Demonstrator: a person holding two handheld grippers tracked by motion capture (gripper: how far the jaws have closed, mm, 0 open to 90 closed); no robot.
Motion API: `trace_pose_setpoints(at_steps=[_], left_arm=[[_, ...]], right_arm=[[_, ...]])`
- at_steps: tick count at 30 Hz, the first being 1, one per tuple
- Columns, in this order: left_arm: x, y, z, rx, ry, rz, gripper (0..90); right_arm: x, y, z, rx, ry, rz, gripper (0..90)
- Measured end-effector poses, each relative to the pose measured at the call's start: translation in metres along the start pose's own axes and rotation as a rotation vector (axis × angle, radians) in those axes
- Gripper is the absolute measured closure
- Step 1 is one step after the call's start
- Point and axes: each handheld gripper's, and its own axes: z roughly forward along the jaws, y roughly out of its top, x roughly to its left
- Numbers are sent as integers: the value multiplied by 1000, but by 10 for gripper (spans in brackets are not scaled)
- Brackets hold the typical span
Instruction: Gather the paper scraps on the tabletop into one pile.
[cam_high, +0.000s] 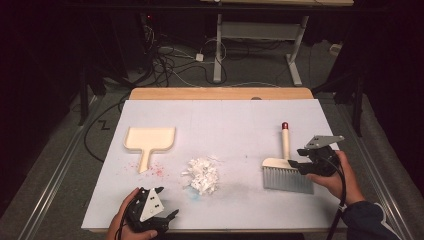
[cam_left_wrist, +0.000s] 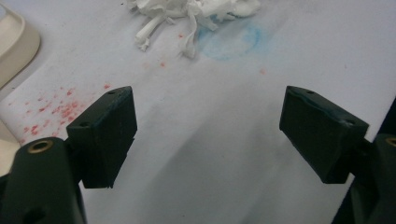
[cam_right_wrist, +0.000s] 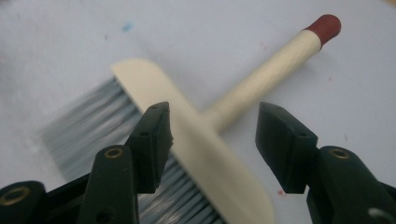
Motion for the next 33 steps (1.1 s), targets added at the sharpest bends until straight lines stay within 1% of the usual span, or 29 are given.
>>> trace_pose_setpoints(at_steps=[3, 4, 5, 6, 7, 8, 10, 11, 13, 14, 15, 16, 17, 19, 20, 21, 23, 25, 27, 28, 30, 31, 33], left_arm=[[0, -1, -1, -1, 4, -3, 181], [0, -1, -1, -4, 10, 4, 181], [0, -1, -2, -3, 7, -4, 181], [0, -1, -2, -8, 15, 3, 181], [0, -1, -3, -10, 17, 3, 181], [0, 0, -4, -13, 19, 4, 181], [0, 1, -4, -23, 23, 9, 181], [0, 1, -4, -25, 26, 11, 180], [-1, 1, -4, -18, 26, 19, 181], [-1, 1, -4, -21, 26, 18, 181], [-1, 1, -5, -27, 28, 20, 181], [-1, 1, -6, -36, 29, 20, 181], [-1, 2, -7, -39, 31, 23, 180], [0, 2, -7, -43, 37, 27, 180], [1, 3, -7, -44, 40, 27, 180], [1, 3, -7, -43, 41, 17, 180], [2, 3, -7, -52, 51, 13, 180], [3, 4, -7, -61, 56, 6, 179], [4, 5, -7, -59, 62, 13, 178], [3, 6, -6, -60, 70, 14, 178], [3, 7, -6, -65, 81, 16, 178], [3, 8, -6, -68, 87, 17, 178], [4, 8, -7, -76, 97, 9, 178]], right_arm=[[3, 0, -6, -60, -54, -14, 454], [5, 0, -8, -88, -65, -11, 446], [7, -1, -11, -113, -69, -5, 437], [9, -1, -14, -144, -78, -1, 417], [12, -2, -17, -179, -102, 10, 389], [16, -4, -21, -208, -109, 28, 381], [24, -9, -29, -271, -99, 42, 346], [28, -13, -32, -296, -106, 45, 326], [39, -18, -39, -326, -157, 49, 273], [44, -22, -43, -350, -159, 72, 273], [46, -26, -45, -365, -153, 77, 264], [51, -30, -47, -378, -157, 89, 246], [55, -34, -48, -378, -174, 86, 241], [63, -42, -51, -376, -204, 65, 240], [67, -47, -52, -375, -210, 67, 243], [69, -49, -52, -372, -207, 64, 244], [74, -56, -54, -375, -217, 46, 238], [75, -61, -55, -373, -218, 46, 229], [74, -64, -53, -374, -221, 61, 220], [74, -64, -51, -360, -225, 65, 222], [76, -65, -49, -341, -239, 58, 245], [76, -65, -49, -341, -242, 51, 243], [78, -65, -48, -350, -228, 44, 242]])
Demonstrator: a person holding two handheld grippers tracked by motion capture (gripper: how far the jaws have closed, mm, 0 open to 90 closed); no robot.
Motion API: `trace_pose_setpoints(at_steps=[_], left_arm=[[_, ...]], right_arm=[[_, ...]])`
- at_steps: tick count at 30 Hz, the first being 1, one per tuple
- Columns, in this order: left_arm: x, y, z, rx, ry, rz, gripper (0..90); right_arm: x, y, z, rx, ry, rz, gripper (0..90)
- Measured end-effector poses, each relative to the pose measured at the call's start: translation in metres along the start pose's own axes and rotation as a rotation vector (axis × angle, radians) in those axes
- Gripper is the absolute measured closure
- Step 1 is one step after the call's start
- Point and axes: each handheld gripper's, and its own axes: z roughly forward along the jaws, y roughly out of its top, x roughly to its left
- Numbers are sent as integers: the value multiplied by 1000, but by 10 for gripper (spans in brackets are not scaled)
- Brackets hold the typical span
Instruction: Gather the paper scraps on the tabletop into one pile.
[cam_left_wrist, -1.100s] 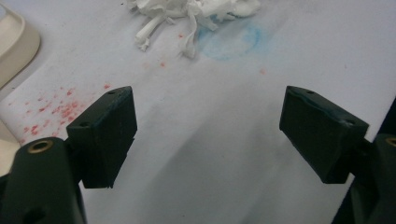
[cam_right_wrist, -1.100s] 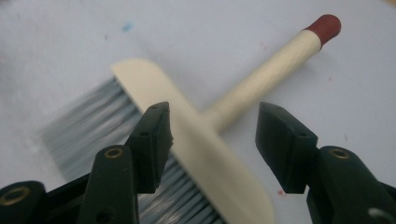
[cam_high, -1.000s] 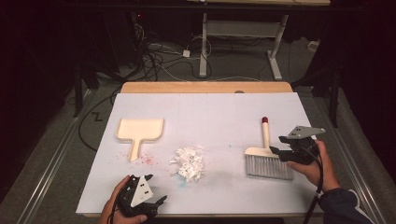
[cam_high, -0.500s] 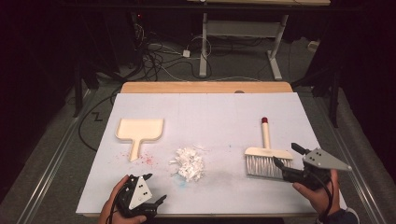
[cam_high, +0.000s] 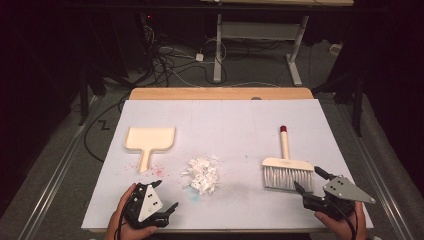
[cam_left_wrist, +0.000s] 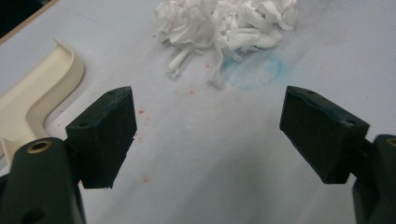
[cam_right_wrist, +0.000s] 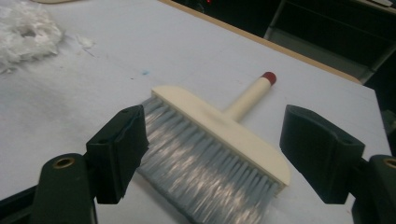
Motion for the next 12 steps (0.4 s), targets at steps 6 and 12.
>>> trace_pose_setpoints(at_steps=[6, 12], left_arm=[[4, 1, 0, -18, 28, -41, 172], [7, -2, -2, -19, 54, -62, 171]], right_arm=[[5, 1, 3, -15, 6, -20, 233], [6, 3, 6, -27, -2, -34, 230]])
